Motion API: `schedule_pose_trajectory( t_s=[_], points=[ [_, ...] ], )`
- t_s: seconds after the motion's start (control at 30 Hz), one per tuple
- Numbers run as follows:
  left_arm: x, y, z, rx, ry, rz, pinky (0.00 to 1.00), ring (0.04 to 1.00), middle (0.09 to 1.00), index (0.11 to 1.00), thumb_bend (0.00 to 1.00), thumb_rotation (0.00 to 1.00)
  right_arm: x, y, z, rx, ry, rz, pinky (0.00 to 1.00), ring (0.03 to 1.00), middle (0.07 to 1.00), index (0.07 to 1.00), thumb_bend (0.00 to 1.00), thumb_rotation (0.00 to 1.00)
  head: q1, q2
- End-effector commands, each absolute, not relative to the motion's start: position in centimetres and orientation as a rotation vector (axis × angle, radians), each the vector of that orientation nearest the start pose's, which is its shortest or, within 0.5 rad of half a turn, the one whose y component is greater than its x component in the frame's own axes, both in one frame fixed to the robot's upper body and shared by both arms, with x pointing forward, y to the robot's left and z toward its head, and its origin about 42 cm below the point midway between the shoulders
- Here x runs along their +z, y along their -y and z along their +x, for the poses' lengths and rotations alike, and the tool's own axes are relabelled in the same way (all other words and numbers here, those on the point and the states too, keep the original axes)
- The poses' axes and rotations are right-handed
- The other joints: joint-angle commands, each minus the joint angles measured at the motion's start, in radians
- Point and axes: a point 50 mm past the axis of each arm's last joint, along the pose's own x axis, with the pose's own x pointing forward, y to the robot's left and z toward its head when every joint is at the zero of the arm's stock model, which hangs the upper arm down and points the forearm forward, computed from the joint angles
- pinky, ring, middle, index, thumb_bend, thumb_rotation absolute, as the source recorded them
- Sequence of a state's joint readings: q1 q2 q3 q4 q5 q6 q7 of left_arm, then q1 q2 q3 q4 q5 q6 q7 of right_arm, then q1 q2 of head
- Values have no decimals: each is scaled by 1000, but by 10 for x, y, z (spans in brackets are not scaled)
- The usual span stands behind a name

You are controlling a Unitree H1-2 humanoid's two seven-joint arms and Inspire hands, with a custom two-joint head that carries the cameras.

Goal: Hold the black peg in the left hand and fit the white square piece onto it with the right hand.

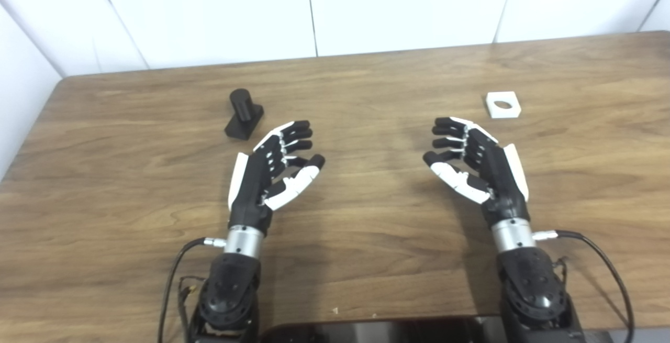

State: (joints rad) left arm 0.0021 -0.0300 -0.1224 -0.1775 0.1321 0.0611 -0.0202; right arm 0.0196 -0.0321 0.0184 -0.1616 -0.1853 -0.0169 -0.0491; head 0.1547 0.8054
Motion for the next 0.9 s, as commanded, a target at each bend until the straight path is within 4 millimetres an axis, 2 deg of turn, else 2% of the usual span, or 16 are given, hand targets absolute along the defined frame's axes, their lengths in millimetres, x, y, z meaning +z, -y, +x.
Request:
schedule_pose_trajectory(
  t_s=[0.0,0.2,0.33,0.53,0.67,0.87],
  points=[
    [152,-156,285,-127,181,112,634,748,774,756,558,261,149,224,277,-48,241,-212,566,664,716,717,628,320,17,0],
    [151,-153,286,-126,191,108,628,729,761,756,563,262,146,228,276,-49,233,-201,582,674,720,718,634,343,18,-7],
    [150,-151,285,-86,182,125,637,747,768,751,602,241,147,230,276,-58,237,-211,579,665,710,712,634,353,20,-7],
    [153,-152,286,-37,193,136,625,747,774,746,619,218,146,232,276,-63,243,-211,577,660,703,706,620,332,22,-9],
    [156,-159,290,14,195,138,580,703,744,726,639,177,146,232,277,-61,246,-215,576,656,698,704,624,337,21,-11],
    [156,-176,302,85,220,277,559,689,736,710,664,134,148,234,279,-61,248,-222,582,655,697,702,626,342,24,-12]
  ],
)
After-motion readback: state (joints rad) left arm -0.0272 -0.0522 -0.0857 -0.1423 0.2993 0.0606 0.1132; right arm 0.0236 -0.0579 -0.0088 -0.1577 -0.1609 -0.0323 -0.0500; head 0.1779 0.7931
